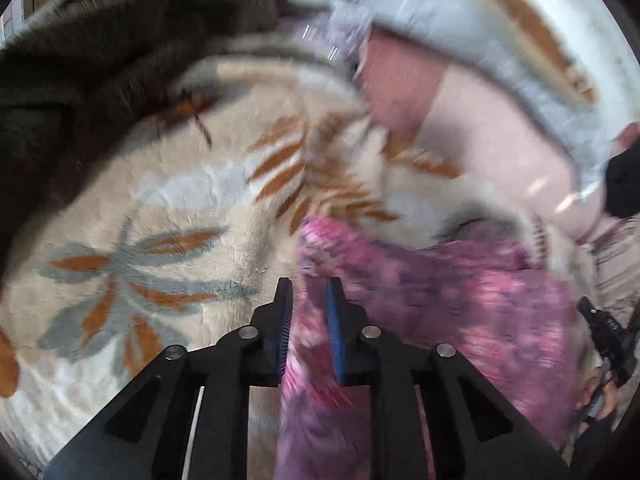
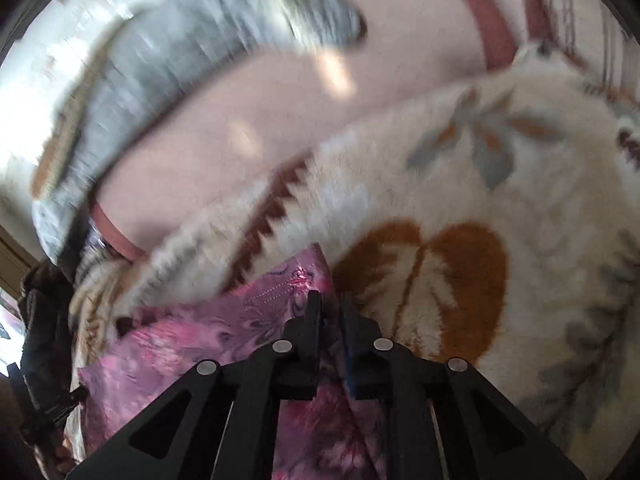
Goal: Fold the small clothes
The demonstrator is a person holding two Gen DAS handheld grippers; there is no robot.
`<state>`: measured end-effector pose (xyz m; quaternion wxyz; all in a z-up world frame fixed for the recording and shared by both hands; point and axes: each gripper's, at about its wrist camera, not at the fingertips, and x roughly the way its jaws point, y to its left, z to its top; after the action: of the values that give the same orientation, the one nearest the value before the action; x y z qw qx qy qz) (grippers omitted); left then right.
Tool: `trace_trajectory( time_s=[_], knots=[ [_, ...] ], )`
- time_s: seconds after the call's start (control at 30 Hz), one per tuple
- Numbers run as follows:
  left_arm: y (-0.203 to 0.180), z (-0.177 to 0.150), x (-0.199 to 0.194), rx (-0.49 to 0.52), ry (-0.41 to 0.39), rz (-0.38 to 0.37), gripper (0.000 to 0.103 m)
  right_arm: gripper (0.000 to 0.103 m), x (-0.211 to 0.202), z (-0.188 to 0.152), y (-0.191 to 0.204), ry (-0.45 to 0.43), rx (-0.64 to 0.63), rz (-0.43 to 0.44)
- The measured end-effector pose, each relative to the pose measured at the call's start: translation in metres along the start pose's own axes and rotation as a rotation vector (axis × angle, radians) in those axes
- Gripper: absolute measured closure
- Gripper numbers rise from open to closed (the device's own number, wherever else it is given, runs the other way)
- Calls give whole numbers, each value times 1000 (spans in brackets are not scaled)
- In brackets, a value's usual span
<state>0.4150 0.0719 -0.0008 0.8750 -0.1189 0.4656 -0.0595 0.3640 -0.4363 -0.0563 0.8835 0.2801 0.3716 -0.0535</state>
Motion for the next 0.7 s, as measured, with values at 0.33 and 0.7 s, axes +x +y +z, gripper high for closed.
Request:
trace_trajectory(
  time_s=[0.33,0.7],
  knots=[
    [-37,-92,-8,124,88,28,59,75,-20,-67,39,144,-167,96],
    [-27,-143,-40,-55,170,-114,45,65,-109,-121,-11,220,-83,72]
  ],
)
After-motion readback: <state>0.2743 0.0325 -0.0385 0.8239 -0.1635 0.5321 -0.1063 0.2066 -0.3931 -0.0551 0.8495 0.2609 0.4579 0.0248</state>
